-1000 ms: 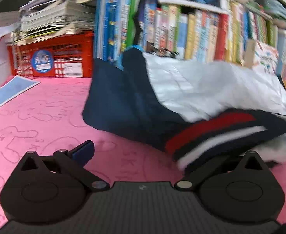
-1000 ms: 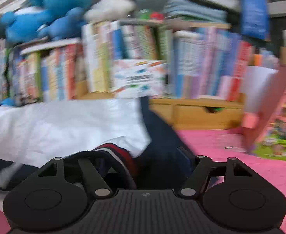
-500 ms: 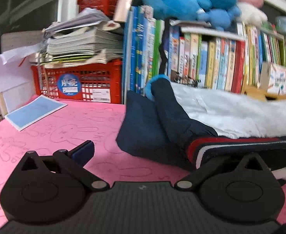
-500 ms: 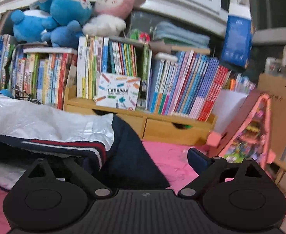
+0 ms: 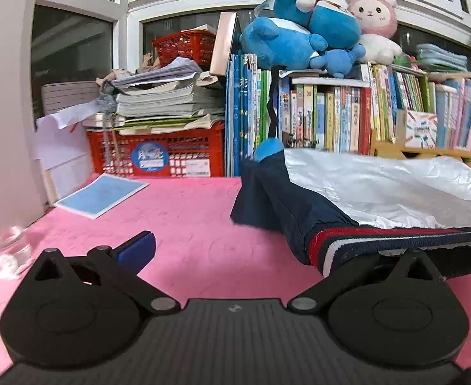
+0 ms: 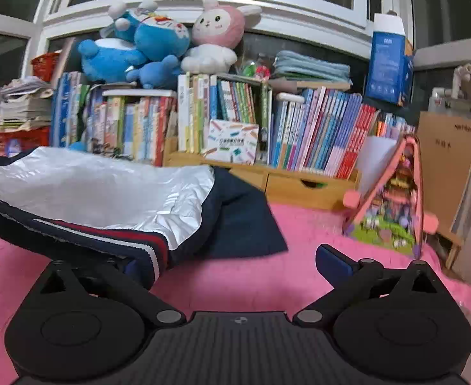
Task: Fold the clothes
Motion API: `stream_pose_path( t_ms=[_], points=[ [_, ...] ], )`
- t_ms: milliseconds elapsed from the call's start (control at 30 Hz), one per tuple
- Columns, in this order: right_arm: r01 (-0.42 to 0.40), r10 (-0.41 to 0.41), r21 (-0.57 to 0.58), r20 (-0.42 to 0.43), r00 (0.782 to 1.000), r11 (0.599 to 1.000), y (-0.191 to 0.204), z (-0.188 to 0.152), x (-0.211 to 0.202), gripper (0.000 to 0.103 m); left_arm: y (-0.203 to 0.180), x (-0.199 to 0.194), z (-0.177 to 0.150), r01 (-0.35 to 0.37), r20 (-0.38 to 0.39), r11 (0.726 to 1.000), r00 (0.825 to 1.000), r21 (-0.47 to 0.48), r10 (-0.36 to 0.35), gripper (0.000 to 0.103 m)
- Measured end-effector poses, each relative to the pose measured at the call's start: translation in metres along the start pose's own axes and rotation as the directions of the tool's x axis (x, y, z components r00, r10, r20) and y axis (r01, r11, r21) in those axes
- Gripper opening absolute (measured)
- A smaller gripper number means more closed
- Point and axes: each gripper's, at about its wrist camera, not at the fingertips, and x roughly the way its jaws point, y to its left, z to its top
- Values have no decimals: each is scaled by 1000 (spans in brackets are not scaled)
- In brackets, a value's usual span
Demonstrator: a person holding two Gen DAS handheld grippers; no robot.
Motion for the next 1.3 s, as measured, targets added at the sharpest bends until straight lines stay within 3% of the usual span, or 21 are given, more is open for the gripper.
stream_pose_path(
  t_ms=[300,400,567,700,800,933,1067,1200,1300],
  points=[
    [-3,3,-10,47,999,1000,1,-15,-93,103,13,-99,-10,19,82,1000,996,-2,-19,103],
    [-6,7,-11,53,999,1000,0,-19,-122,103,12,-117,-18,25,69,999,997,23,-27,103],
    [-44,46,35,-61,997,998,-5,-43,-120,103,6,-103,-48,34,-51,997,998,75,-30,103],
    [-40,47,45,-176,983,998,-2,-73,-103,103,1,-72,-74,39,-168,996,986,83,-25,103],
    [-44,57,67,-216,975,997,1,-89,-92,103,7,-53,-87,50,-238,998,970,26,-42,103],
    [-48,60,59,-212,975,997,4,-91,-93,103,21,-45,-90,76,-256,996,963,-54,-87,103],
    [-50,48,-5,-213,976,999,12,-87,-102,103,15,-51,-88,70,-272,997,960,21,-62,103],
    [-177,159,-47,-257,953,983,20,-87,-111,103,3,-70,-89,91,-274,984,961,152,-46,103],
    [-225,184,-105,-301,936,969,25,-88,-123,103,-2,-92,-97,127,-262,953,964,276,-53,103]
  ],
)
